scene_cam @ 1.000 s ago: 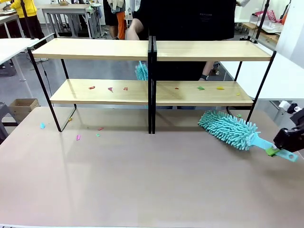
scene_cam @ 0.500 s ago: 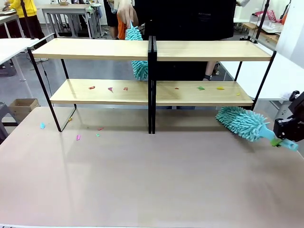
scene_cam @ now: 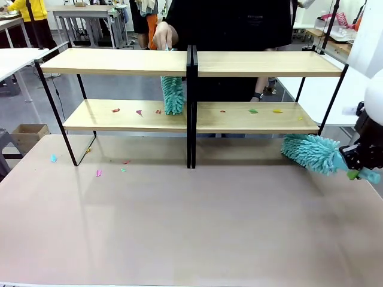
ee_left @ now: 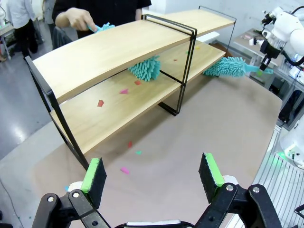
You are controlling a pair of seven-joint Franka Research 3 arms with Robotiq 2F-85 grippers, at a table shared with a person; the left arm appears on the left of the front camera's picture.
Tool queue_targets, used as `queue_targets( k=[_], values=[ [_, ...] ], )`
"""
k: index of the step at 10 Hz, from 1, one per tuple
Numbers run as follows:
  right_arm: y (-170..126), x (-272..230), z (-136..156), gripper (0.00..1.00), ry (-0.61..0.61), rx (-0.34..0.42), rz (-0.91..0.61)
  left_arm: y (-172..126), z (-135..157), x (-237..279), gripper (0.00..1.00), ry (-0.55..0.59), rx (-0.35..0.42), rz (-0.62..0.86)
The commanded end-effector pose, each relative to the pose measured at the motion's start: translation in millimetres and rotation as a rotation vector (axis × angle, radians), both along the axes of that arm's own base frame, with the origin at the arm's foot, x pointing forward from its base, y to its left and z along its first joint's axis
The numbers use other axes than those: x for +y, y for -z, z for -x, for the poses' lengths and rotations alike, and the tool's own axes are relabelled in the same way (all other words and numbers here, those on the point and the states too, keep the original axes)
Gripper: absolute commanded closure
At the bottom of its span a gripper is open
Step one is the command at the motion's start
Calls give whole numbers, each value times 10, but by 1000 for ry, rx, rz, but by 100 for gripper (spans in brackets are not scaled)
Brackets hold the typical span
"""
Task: Clean the shelves.
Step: Clean another randomly selected level of the Shelf with the Duster.
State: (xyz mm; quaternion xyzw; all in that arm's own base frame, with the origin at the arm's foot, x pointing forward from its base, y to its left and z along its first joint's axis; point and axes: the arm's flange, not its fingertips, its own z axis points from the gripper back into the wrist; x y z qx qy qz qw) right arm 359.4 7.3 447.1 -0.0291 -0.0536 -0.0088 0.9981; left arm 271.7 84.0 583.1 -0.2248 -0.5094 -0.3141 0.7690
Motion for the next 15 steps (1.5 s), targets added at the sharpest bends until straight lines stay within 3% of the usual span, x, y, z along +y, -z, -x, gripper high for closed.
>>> queue_targets(
  k=[1,4,7,9,13,15],
  values=[
    [644,127,986,87,68,5,130,3,-2,-2,0,-1,1,-3],
    [658,200,1113,87,21,-33,184,3,-2,-2,0,-1,1,-3],
    [547,286,1218,87,-70,5,161,3,-2,-2,0,-1,1,-3],
    [473,209,1283,87,-76,97,75,3,-2,-2,0,-1,1,-3],
    [175,-106,1658,87,-60,107,-119,3,-2,-2,0,-1,1,-3],
    [-45,-457,1893,87,-136,147,-293,3,-2,-2,0,-1,1,-3]
  ],
)
